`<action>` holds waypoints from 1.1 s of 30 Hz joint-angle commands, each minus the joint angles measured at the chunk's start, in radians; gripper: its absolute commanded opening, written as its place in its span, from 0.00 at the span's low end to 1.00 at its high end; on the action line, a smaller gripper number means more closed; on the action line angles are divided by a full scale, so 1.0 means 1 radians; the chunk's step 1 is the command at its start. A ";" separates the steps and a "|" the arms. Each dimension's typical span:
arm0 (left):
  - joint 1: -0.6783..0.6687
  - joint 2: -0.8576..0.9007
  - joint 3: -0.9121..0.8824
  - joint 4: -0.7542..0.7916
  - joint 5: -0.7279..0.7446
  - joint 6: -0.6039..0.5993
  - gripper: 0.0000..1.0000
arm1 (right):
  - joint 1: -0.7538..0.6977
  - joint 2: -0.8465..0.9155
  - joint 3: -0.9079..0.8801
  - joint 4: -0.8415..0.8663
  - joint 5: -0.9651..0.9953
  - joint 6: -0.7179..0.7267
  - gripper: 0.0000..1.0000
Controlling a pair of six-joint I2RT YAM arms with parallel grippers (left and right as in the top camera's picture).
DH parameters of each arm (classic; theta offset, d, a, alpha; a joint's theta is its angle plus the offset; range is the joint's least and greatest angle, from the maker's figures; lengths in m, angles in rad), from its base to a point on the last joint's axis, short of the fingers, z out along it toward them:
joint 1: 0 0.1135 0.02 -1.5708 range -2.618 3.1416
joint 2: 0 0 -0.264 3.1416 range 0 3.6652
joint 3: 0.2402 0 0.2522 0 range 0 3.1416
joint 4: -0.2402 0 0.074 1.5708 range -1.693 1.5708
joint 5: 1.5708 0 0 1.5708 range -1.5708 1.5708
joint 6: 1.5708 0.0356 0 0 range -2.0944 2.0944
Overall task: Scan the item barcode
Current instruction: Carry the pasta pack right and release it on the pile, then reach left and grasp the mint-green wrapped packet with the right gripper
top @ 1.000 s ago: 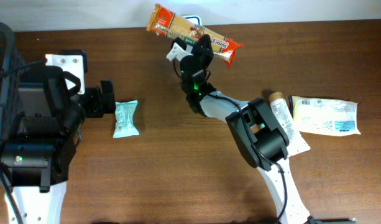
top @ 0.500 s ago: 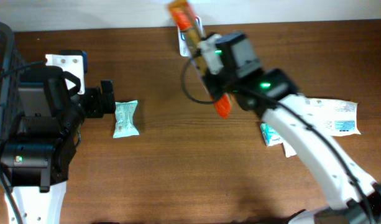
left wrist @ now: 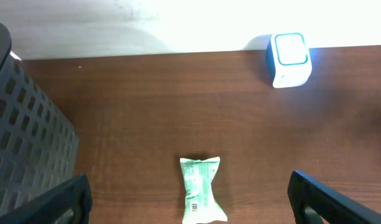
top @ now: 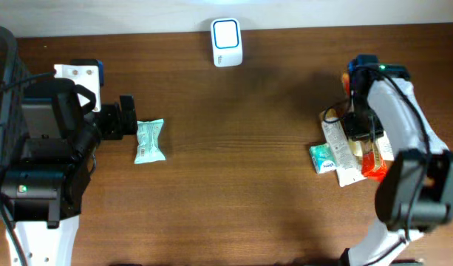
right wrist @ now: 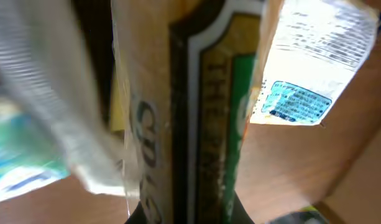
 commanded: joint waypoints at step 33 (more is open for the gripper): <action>0.002 -0.006 0.005 0.004 -0.007 0.012 0.99 | 0.748 0.398 0.474 0.696 -0.775 0.466 0.61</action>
